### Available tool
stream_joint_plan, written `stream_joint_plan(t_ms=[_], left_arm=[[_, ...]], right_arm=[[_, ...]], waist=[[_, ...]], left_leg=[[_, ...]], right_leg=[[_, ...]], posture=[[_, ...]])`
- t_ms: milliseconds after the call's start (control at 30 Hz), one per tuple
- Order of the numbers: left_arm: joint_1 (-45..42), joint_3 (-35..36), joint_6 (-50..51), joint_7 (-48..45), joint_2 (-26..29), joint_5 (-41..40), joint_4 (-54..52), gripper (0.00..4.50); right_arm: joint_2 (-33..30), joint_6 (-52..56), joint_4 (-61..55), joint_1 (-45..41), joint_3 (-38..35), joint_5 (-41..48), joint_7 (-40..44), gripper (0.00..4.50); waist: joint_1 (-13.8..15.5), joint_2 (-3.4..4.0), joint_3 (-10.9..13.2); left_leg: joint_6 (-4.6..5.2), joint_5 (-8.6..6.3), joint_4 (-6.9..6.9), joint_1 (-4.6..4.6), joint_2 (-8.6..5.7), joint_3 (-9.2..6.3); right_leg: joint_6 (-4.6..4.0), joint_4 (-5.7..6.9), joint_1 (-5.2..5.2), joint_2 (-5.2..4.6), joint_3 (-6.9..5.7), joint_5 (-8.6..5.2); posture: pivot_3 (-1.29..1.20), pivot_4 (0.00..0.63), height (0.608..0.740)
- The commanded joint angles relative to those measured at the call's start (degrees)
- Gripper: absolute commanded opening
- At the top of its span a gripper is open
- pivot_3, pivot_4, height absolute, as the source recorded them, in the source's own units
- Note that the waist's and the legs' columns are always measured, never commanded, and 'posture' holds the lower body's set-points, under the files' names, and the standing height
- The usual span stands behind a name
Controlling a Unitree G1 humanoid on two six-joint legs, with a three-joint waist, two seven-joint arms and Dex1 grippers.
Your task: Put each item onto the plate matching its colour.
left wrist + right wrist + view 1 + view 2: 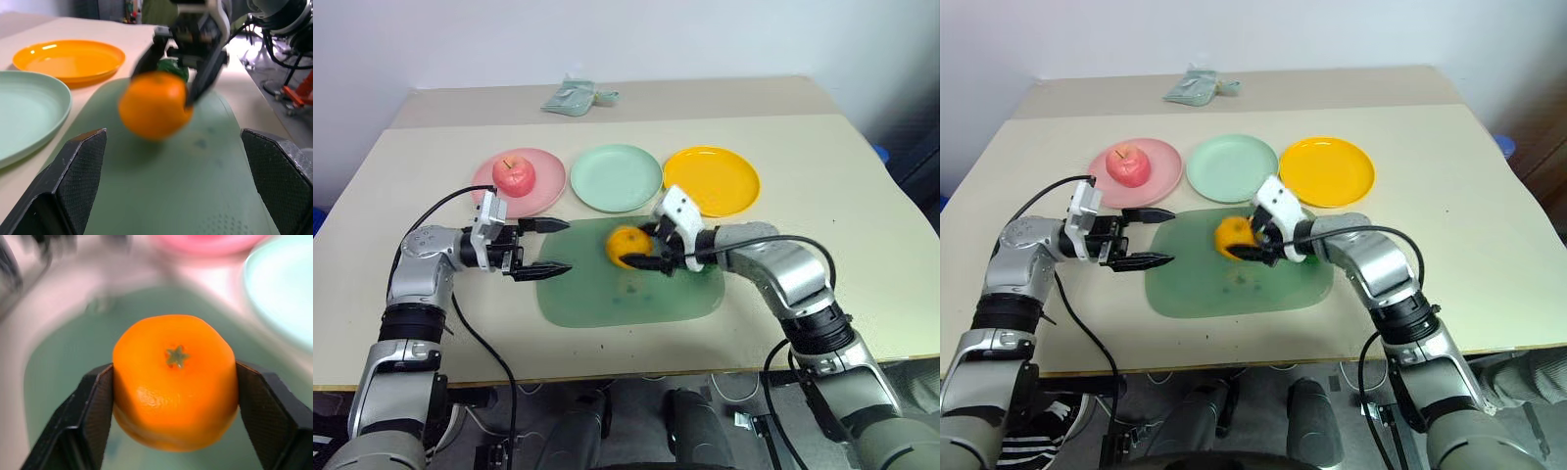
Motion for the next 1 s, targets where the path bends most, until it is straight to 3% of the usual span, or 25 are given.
stream_joint_plan(t_ms=[33, 200, 367, 467, 500, 633, 767, 900, 1000], left_arm=[[-1.6, 1.7, -2.6, 3.0, -1.0, -0.2, 0.6, 4.5], [-2.5, 0.8, -2.6, 9.6, -4.4, 0.7, 0.1, 4.5], [-3.2, 0.5, -5.4, 12.7, -6.9, 1.5, -0.1, 4.5], [-3.1, 0.0, -6.8, 12.6, -7.0, 1.9, 0.2, 4.5], [-3.1, 0.1, -7.2, 12.1, -6.8, 1.7, 0.5, 4.5], [-3.0, 0.8, -6.9, 9.8, -5.8, 0.4, 1.0, 4.5], [-2.7, 1.4, -5.0, 6.7, -4.6, -1.4, 0.6, 4.5], [-2.1, 2.0, -2.3, 4.1, -3.9, -3.8, -1.2, 4.5], [-1.9, 1.9, -1.1, 2.6, -3.4, -4.3, -1.7, 4.5]], right_arm=[[-0.5, -8.7, 9.1, -6.1, -8.3, -3.8, -8.6, 3.06], [-1.5, -16.3, 24.1, -12.0, -12.9, -8.8, -18.1, 3.06], [-2.3, -20.1, 31.6, -12.2, -9.9, -13.3, -18.1, 3.06], [-1.5, -20.0, 33.3, -11.8, -10.5, -12.6, -16.9, 4.46], [-1.4, -20.4, 33.0, -11.9, -11.3, -12.2, -17.2, 4.46], [-2.0, -22.7, 29.2, -12.6, -13.8, -10.1, -15.8, 4.46], [-4.6, -19.9, 19.9, -8.3, -15.5, -2.6, -4.6, 4.46], [-11.8, -12.4, 5.1, 0.5, -10.6, 3.0, 8.8, 4.46], [-16.5, -7.9, -2.6, 5.2, -6.4, 3.3, 12.5, 4.46]], waist=[[0.1, 0.0, 0.0], [0.3, 0.0, 0.0], [-0.4, 0.01, 0.0], [-0.7, 0.01, 0.0], [-0.8, 0.01, 0.0], [-0.5, 0.01, 0.0], [-0.2, 0.02, 0.0], [0.2, 0.0, 0.0], [0.0, 0.0, 0.0]], left_leg=[[-0.01, 0.01, 0.0, 0.01, 0.0, 0.0], [-0.02, 0.01, -0.04, 0.0, -0.01, 0.0], [-0.03, 0.03, -0.07, -0.02, -0.01, 0.12], [-0.02, 0.03, -0.09, -0.02, 0.01, 0.29], [-0.02, 0.03, -0.09, -0.02, 0.02, 0.31], [-0.02, 0.03, -0.06, -0.02, 0.01, 0.35], [-0.01, 0.02, -0.06, -0.03, 0.01, 0.41], [0.01, 0.01, -0.02, -0.05, 0.0, 0.36], [0.03, 0.0, 0.02, -0.05, 0.0, 0.39]], right_leg=[[-0.01, 0.0, 0.01, 0.0, 0.0, 0.01], [-0.02, 0.0, -0.01, 0.0, 0.0, 0.02], [-0.03, 0.1, -0.16, -0.01, 0.09, 0.02], [-0.03, 0.24, -0.28, 0.0, 0.24, 0.02], [-0.03, 0.26, -0.29, 0.0, 0.27, 0.02], [-0.03, 0.32, -0.32, 0.0, 0.32, 0.02], [-0.03, 0.34, -0.39, 0.0, 0.39, 0.02], [-0.01, 0.3, -0.32, 0.0, 0.36, 0.01], [0.0, 0.32, -0.32, -0.01, 0.37, 0.01]], posture=[[0.0, 0.15, 0.74], [0.0, 0.15, 0.74], [0.0, 0.15, 0.74], [0.0, 0.15, 0.74], [0.0, 0.15, 0.74], [0.0, 0.15, 0.74], [0.0, 0.15, 0.74], [0.0, 0.15, 0.74], [0.0, 0.15, 0.74]])
